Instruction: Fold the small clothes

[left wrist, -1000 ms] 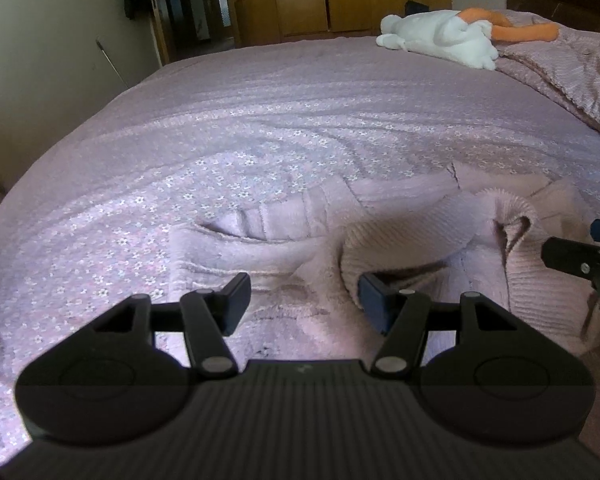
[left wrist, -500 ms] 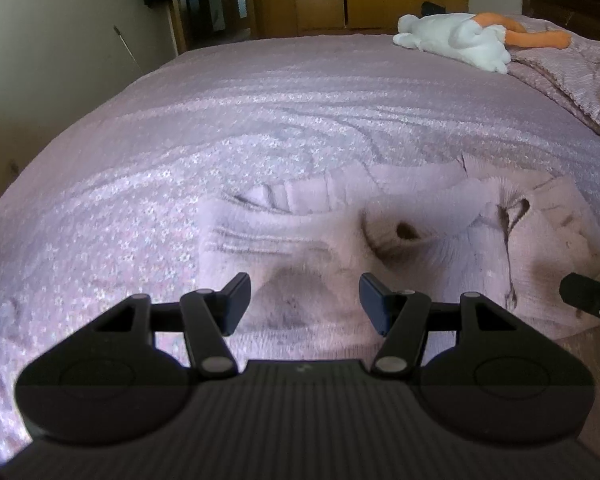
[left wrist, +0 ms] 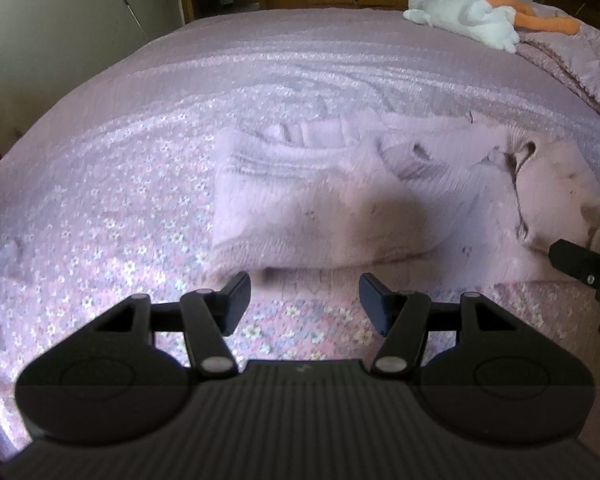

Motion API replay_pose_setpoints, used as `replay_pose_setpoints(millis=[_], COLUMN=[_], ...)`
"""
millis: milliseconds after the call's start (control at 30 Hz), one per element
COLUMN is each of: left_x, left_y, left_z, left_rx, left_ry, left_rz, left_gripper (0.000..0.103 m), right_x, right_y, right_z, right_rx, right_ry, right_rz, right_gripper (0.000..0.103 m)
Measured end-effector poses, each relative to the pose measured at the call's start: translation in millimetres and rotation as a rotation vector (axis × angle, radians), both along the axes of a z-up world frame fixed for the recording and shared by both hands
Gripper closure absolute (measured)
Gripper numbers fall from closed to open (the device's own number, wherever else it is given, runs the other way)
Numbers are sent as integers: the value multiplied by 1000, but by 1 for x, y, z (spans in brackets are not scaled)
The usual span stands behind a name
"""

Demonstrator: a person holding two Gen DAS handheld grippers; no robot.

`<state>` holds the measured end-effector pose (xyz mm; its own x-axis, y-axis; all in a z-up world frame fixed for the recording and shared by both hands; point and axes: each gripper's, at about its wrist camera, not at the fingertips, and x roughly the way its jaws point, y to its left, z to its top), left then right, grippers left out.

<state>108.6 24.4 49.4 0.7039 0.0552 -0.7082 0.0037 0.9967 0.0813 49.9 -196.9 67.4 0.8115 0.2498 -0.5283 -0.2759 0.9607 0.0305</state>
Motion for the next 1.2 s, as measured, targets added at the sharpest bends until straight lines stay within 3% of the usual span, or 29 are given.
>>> replay_pose_setpoints(millis=[167, 267, 500, 633, 733, 833, 1000, 1200], left_x=[-2, -3, -5, -7, -6, -2, 6, 22], left_y=[2, 2, -1, -6, -10, -17, -37, -71], left_z=[-6, -9, -11, -10, -6, 2, 13, -1], left_rx=[3, 3, 12, 35, 42, 42, 73, 171], left_ry=[15, 24, 28, 15, 1, -29, -83, -123], left_rz=[3, -1, -16, -22, -36, -75, -162, -278], left_gripper=[41, 41, 41, 41, 40, 31, 31, 30], right_x=[-1, 2, 12, 11, 9, 11, 13, 16], right_y=[13, 17, 15, 10, 3, -4, -11, -18], right_z=[-10, -17, -31, -27, -22, -17, -14, -9], right_rx=[-73, -94, -69, -44, -25, -7, 19, 41], right_ry=[-20, -22, 17, -1, -18, -24, -27, -25], right_rz=[29, 29, -21, -53, -80, -88, -102, -111], right_gripper=[8, 16, 68, 88, 92, 93, 93, 93])
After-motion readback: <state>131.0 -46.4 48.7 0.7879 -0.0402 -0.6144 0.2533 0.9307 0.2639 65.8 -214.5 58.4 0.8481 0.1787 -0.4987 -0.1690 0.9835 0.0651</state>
